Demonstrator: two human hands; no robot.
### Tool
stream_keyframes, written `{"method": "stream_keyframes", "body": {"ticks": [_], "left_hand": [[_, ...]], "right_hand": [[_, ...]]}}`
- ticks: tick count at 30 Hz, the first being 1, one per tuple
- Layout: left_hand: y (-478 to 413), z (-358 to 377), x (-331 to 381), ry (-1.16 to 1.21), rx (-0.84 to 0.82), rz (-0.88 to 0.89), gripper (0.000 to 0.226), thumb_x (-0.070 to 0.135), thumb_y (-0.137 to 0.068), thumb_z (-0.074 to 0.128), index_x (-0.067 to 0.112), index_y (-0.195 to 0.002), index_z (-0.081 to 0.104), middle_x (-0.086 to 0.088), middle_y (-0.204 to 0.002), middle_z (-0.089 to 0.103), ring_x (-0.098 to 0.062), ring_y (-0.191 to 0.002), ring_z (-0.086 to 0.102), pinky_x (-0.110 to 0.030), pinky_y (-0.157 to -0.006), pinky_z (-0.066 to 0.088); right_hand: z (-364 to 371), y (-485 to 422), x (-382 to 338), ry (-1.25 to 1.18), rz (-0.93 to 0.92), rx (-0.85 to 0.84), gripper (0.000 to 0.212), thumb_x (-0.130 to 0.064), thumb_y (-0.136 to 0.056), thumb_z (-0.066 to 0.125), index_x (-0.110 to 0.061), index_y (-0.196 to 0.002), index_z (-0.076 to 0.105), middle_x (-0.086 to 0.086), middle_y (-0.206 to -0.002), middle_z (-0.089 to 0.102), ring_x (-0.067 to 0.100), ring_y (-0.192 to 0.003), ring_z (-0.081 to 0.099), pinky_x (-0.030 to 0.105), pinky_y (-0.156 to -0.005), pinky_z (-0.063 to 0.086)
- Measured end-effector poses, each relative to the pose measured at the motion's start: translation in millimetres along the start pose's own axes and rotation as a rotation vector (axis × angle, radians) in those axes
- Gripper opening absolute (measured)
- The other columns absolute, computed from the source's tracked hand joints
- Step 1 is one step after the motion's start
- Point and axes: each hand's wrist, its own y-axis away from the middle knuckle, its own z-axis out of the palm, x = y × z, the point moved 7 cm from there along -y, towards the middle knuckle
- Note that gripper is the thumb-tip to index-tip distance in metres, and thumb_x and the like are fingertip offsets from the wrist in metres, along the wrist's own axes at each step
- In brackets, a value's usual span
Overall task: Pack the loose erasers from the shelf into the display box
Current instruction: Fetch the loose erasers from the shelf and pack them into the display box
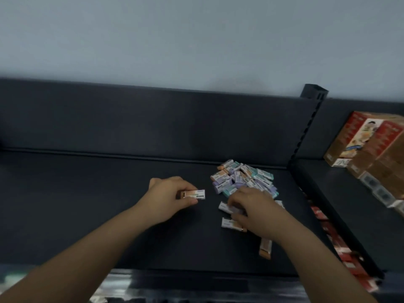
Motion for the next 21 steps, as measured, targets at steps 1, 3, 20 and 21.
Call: {"method": "stream_keyframes", "body": {"ticks": [1,3,20,21], "left_hand": [[5,-3,-4,0.01,0.015,-0.009,0.019,0.047,-0.084,0.066,0.045,-0.103,0.065,0.019,-0.096,0.061,0.005,-0.092,0.055,-0.026,-0.096,0.021],[14,-8,-12,0.023,0.025,-0.021,0.019,0.046,-0.084,0.066,0.044,-0.103,0.065,0.019,-0.096,0.062,0.005,-0.093,0.055,-0.026,-0.097,0.02],[124,-148,-136,0.015,0.165,-0.014,0.029,0.044,-0.081,0.071,0.046,-0.108,0.061,0.023,-0.094,0.061,0.004,-0.093,0.055,-0.024,-0.092,0.023],[138,-163,-151,0.022,0.178,-0.023,0.029,0.044,-0.08,0.071,0.046,-0.107,0.06,0.023,-0.094,0.062,0.004,-0.093,0.056,-0.026,-0.093,0.026]], "right_hand": [[2,4,-2,-0.021,-0.013,-0.039,0.024,-0.042,-0.089,0.059,-0.031,-0.111,0.058,-0.01,-0.111,0.05,0.014,-0.103,0.049,0.036,-0.092,0.043],[9,12,-5,-0.013,0.002,-0.143,0.031,-0.047,-0.086,0.063,-0.032,-0.113,0.057,-0.011,-0.108,0.048,0.011,-0.099,0.048,0.032,-0.088,0.046],[-25,-61,-212,-0.335,-0.036,0.272,0.027,-0.028,-0.075,0.08,-0.035,-0.096,0.065,-0.014,-0.091,0.065,0.003,-0.084,0.06,0.025,-0.078,0.05],[-23,-69,-234,-0.348,-0.049,0.291,0.028,-0.028,-0.075,0.079,-0.035,-0.098,0.065,-0.014,-0.092,0.064,0.003,-0.085,0.06,0.025,-0.079,0.05]]}}
